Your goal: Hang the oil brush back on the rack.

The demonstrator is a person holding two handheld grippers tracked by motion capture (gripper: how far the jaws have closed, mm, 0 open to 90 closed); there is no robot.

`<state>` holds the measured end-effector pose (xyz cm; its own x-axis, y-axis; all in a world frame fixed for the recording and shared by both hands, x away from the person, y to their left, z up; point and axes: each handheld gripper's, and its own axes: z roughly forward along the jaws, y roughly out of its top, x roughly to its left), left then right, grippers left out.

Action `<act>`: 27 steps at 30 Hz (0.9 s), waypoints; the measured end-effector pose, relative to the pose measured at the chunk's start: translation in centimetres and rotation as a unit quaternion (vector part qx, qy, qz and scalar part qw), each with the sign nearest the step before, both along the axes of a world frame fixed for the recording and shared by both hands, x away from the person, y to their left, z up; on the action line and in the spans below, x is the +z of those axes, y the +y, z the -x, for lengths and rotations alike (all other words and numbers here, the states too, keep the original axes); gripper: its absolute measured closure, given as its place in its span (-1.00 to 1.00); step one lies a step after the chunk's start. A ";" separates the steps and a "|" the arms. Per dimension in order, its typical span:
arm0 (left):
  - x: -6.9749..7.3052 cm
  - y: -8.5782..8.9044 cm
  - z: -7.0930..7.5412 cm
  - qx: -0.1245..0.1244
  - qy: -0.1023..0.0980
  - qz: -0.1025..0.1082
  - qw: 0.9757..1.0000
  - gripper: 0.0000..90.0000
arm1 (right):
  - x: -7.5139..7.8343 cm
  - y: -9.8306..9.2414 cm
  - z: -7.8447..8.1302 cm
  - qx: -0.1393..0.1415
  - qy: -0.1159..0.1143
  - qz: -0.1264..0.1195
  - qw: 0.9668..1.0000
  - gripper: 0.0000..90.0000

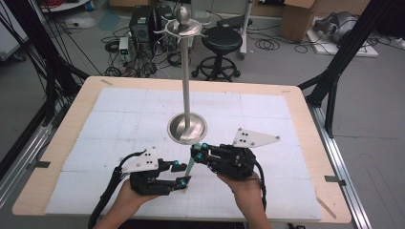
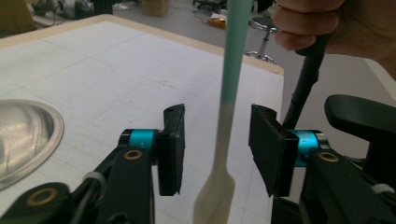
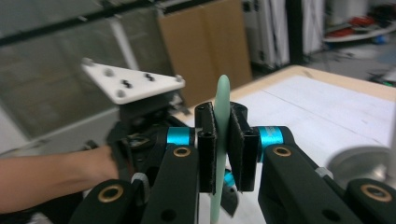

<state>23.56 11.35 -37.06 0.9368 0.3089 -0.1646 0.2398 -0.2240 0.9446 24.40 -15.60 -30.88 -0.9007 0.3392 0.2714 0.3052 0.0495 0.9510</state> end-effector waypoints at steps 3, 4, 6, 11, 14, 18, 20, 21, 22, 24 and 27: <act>0.2 0.2 0.1 -0.024 0.000 0.016 1.000 0.26 | 0.2 -0.4 -0.3 0.036 -0.015 -0.014 0.999 0.84; 0.2 0.2 0.2 -0.031 0.000 0.016 0.999 0.29 | 0.2 -0.4 -0.5 0.050 -0.018 -0.022 0.998 0.84; 0.2 0.2 0.2 -0.043 -0.002 0.018 0.999 0.40 | 0.1 -0.5 -0.7 0.073 -0.023 -0.036 0.996 0.84; 0.2 0.2 0.5 -0.060 -0.009 0.011 0.998 0.80 | 0.1 -0.2 -1.0 0.105 -0.027 -0.038 0.993 0.85; 0.2 0.3 0.5 -0.046 -0.015 0.002 0.999 0.86 | 0.0 0.1 -0.9 0.101 -0.026 -0.035 0.994 0.83; 0.3 0.4 0.6 0.002 -0.028 -0.007 1.000 0.87 | 0.1 0.5 -0.7 0.025 -0.008 -0.031 0.999 -0.01; 0.4 0.4 0.7 0.039 -0.038 -0.011 0.998 0.87 | 0.1 0.7 -0.6 -0.011 0.002 -0.026 1.000 0.00; 0.4 0.4 0.8 0.056 -0.041 -0.014 0.997 0.87 | 0.1 0.8 -0.5 -0.032 0.000 -0.016 0.999 -0.02; 0.5 0.4 0.8 0.075 -0.042 -0.018 0.996 0.87 | 0.2 1.0 -0.4 -0.048 -0.002 -0.006 0.999 0.00; 0.4 0.2 0.9 0.104 -0.047 -0.030 0.993 0.87 | 0.3 1.5 0.0 -0.081 -0.010 0.008 0.997 0.03; 0.3 -0.1 0.9 0.130 -0.055 -0.040 0.989 0.87 | 0.7 2.2 0.4 -0.116 -0.022 0.025 0.993 0.15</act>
<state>22.62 11.26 -36.73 0.8351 0.5492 -0.0318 0.1963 -0.2434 0.9499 24.03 -13.41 -30.19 -0.8076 0.5507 0.2110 0.2717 0.0298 0.9619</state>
